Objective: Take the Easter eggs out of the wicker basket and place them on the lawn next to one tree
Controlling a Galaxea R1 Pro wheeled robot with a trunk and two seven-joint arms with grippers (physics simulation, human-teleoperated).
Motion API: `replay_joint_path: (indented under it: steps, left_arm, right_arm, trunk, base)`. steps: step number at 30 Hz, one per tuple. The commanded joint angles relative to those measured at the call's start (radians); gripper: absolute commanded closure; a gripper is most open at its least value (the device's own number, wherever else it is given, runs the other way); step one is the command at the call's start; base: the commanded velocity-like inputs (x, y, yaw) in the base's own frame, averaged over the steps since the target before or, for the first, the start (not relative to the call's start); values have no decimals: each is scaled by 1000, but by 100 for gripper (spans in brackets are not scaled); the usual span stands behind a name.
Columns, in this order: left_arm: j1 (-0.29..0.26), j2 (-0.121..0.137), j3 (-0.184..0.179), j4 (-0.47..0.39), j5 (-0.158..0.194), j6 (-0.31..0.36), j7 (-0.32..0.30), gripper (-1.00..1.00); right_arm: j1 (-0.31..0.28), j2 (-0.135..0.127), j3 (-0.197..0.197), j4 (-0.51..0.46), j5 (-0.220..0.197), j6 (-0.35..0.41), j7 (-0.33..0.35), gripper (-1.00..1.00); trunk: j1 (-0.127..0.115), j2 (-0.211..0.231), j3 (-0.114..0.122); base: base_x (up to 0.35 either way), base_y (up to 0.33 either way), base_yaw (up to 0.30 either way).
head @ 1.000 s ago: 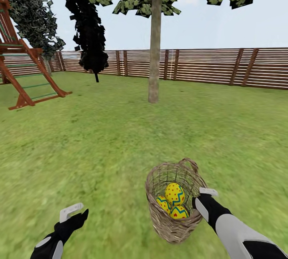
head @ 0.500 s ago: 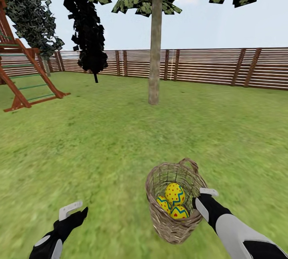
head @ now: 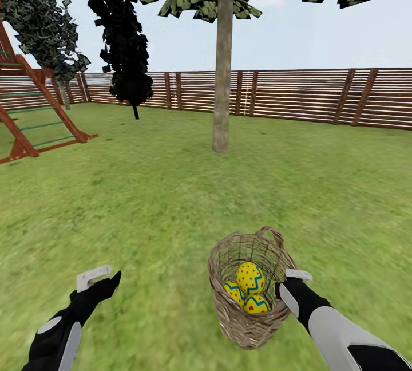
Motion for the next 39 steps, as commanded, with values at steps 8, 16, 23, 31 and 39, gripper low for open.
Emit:
replay_joint_path:
  steps: [8, 16, 23, 31, 39]
  left_arm:
    - [118, -5, 3, -176, 68, -2, -19, -100]
    - [200, -8, -2, -181, 71, -314, -44, -100]
    - [226, -7, -4, -181, 69, -422, -44, -100]
    - [226, -7, -7, -181, 69, -358, -44, -100]
    - [226, -7, -7, -182, 69, -348, -44, -100]
  right_arm:
    - [0, 0, -1, -3, -10, 2, -4, 100]
    - [0, 0, -1, -3, -10, 2, -4, 100]
    - [0, 0, -1, -3, -10, 2, -4, 100]
    - [0, 2, 0, -3, -10, 2, -4, 100]
    - [0, 2, -1, -3, -10, 2, -4, 100]
  trunk:
    - [0, 0, -1]
    - [0, 0, -1]
    - [0, 0, -1]
    - [0, 0, -1]
    - [0, 0, -1]
  base:
    - [329, 0, 0]
    - [329, 0, 0]
    - [329, 0, 0]
    - [329, 0, 0]
    - [329, 0, 0]
